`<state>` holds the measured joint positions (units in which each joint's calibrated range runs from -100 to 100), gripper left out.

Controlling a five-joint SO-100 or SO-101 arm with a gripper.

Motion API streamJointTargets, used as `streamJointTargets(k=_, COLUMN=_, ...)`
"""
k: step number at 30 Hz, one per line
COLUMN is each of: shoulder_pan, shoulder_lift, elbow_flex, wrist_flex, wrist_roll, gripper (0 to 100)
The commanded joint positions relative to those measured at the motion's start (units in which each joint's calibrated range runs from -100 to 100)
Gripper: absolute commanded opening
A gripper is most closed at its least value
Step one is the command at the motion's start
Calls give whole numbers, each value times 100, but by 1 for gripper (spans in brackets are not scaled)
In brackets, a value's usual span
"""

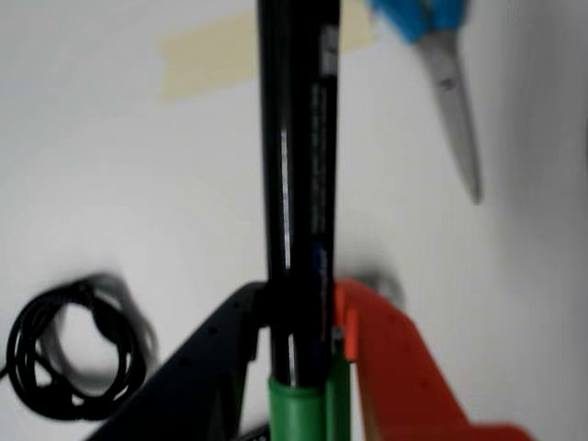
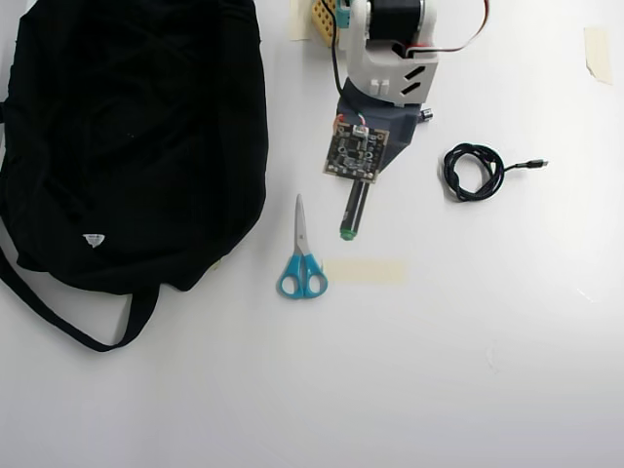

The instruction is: Put the green marker into the black bag

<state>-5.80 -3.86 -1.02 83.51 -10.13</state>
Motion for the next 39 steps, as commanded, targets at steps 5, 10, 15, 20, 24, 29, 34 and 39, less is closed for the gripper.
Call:
streamJointTargets(k=5, shoulder_pan=730, shoulder_lift=-560, elbow_flex=-95, wrist_flex=-14, wrist_roll=-4, gripper=2)
streamJointTargets(k=10, shoulder_pan=1493, shoulder_lift=-560, elbow_flex=-69, wrist_flex=-31, wrist_roll=22, gripper=2)
streamJointTargets(k=15, shoulder_pan=2308, shoulder_lift=-560, elbow_flex=-95, wrist_flex=-177, wrist_roll=12, gripper=2)
streamJointTargets(k=20, shoulder_pan=3191, shoulder_lift=-460, elbow_flex=-60, wrist_flex=-892, wrist_roll=148, gripper=2)
streamJointTargets(k=24, shoulder_pan=4051, shoulder_lift=-419, elbow_flex=183, wrist_flex=-1753, wrist_roll=374, gripper=2)
streamJointTargets(k=29, shoulder_pan=5061, shoulder_lift=303, elbow_flex=471, wrist_flex=-2374, wrist_roll=793, gripper=2)
streamJointTargets(k=34, shoulder_pan=5360, shoulder_lift=1697, elbow_flex=399, wrist_flex=-3493, wrist_roll=872, gripper=2)
streamJointTargets(k=39, shoulder_pan=5532, shoulder_lift=1847, elbow_flex=399, wrist_flex=-3502, wrist_roll=966, gripper=2)
